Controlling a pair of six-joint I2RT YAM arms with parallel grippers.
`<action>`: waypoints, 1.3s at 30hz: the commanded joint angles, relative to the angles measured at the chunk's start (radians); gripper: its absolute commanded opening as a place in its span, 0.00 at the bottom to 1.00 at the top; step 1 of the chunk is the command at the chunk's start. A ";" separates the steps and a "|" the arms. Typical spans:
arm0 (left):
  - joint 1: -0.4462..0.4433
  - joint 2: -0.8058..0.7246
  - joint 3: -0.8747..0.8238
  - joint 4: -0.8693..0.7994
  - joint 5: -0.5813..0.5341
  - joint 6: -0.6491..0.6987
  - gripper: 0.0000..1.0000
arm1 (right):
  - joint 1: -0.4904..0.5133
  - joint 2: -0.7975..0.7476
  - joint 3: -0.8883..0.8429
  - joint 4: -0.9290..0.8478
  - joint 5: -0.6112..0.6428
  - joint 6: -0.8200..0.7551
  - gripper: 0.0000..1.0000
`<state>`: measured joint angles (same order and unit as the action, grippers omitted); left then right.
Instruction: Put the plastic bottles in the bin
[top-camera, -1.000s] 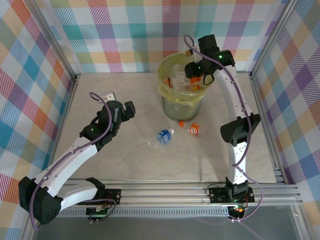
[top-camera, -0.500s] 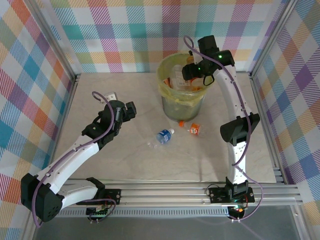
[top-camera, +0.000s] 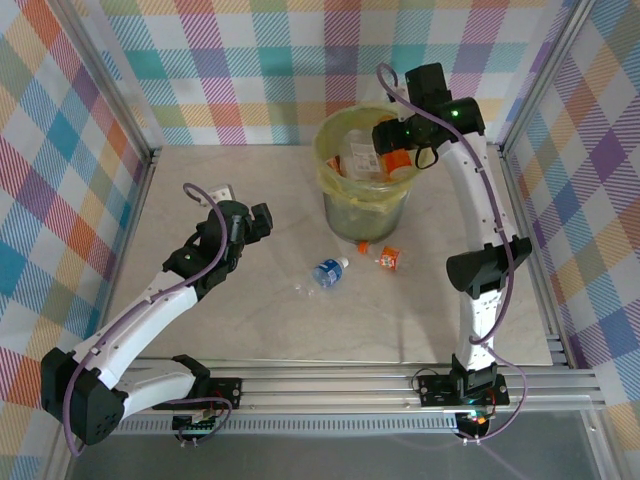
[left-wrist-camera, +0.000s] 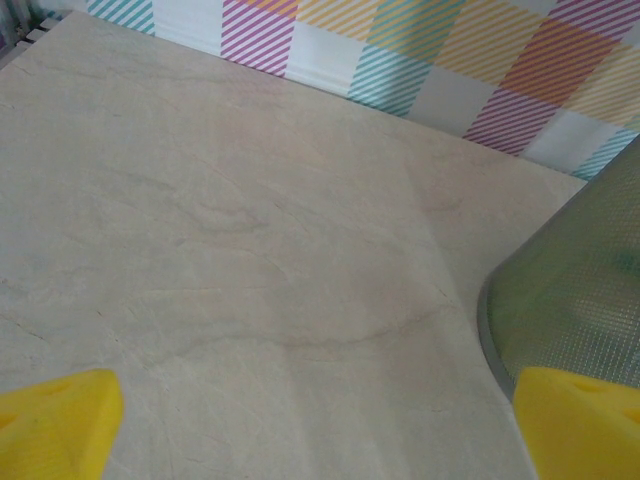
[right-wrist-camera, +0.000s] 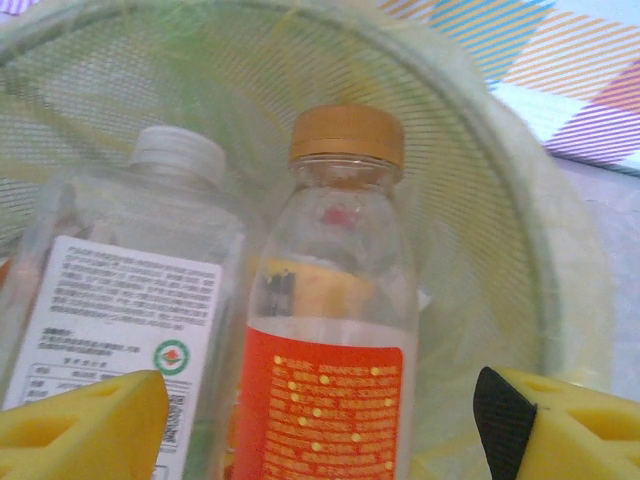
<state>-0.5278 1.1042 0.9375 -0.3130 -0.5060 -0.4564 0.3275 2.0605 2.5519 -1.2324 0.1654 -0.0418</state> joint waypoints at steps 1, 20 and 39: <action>0.011 -0.027 0.017 -0.010 -0.006 -0.008 1.00 | -0.002 -0.005 0.017 -0.037 0.108 0.000 0.80; 0.010 -0.016 0.034 -0.014 -0.008 -0.001 1.00 | -0.002 0.062 0.011 -0.089 0.181 -0.003 0.64; 0.004 0.000 -0.012 0.024 0.483 0.337 1.00 | -0.002 -0.156 0.008 -0.108 0.025 0.130 1.00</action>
<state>-0.5278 1.1007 0.9401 -0.3069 -0.1875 -0.2134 0.3283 1.9999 2.5732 -1.3182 0.2081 0.0261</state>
